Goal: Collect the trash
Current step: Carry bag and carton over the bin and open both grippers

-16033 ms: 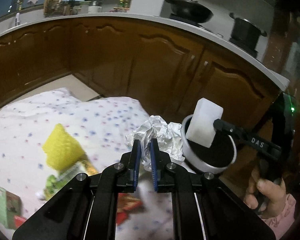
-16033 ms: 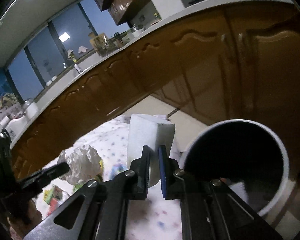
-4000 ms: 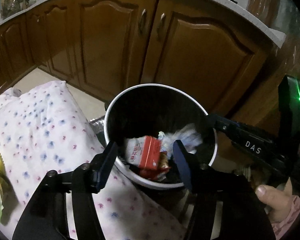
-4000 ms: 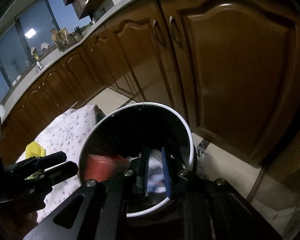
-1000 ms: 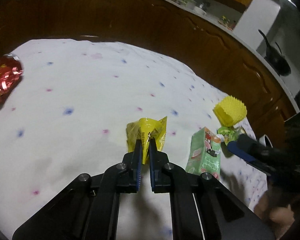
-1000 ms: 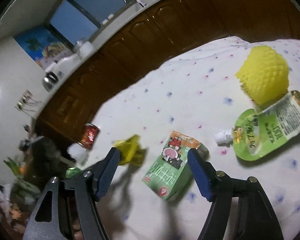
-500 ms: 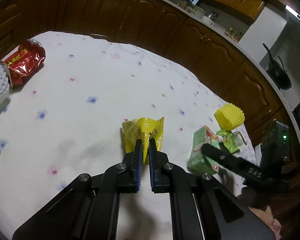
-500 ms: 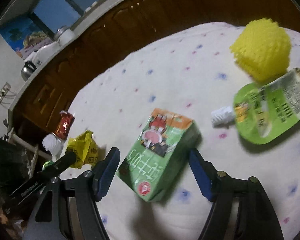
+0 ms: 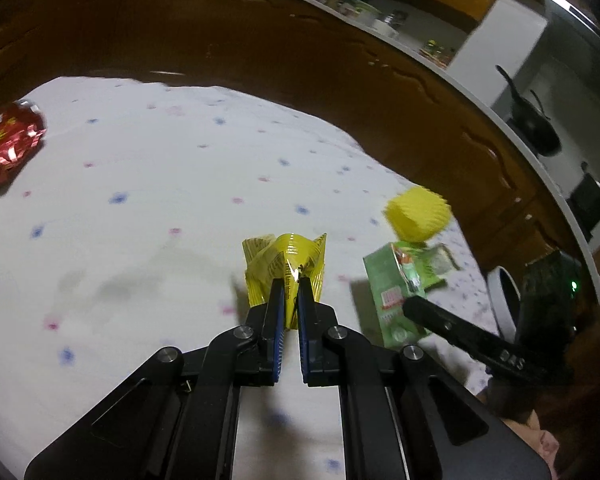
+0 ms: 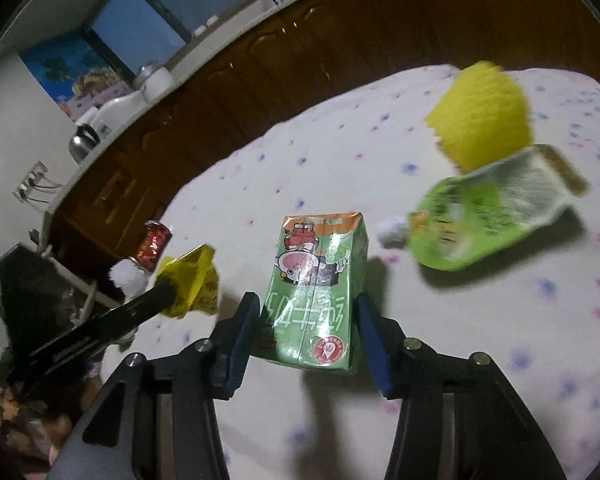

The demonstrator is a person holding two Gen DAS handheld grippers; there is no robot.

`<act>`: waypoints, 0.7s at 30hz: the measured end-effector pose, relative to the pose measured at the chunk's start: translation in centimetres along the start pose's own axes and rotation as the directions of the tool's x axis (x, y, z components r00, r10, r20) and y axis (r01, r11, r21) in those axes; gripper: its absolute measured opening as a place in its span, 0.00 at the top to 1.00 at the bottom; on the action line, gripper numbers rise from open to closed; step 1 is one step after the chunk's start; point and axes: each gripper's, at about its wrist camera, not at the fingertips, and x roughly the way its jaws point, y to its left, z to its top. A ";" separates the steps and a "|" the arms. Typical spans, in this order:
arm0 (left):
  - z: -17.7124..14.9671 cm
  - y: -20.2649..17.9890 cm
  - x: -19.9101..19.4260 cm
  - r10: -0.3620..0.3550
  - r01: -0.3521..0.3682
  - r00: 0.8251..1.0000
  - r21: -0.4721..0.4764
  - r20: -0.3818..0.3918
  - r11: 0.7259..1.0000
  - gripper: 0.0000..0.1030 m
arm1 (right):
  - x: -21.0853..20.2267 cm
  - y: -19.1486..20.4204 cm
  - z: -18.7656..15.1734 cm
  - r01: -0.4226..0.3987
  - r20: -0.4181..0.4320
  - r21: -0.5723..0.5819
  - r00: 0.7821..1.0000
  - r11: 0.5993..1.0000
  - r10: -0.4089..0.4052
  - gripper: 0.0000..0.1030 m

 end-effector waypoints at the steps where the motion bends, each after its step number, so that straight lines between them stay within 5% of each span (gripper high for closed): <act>1: -0.1 -0.9 0.1 -0.010 0.010 1.000 0.016 -0.002 1.000 0.95 | -1.3 -0.3 -0.2 -0.005 0.015 0.000 1.000 1.000 0.005 0.51; 13: -2.8 -12.6 3.5 -0.127 0.145 0.987 0.199 -0.103 0.969 0.95 | -12.7 -7.2 -3.1 0.113 0.160 0.098 0.979 0.989 -0.128 0.52; 21: -5.6 -20.9 5.5 -0.139 0.190 0.976 0.348 -0.168 0.918 0.95 | -18.2 -12.1 -4.3 0.195 0.223 0.183 0.946 0.964 -0.234 0.51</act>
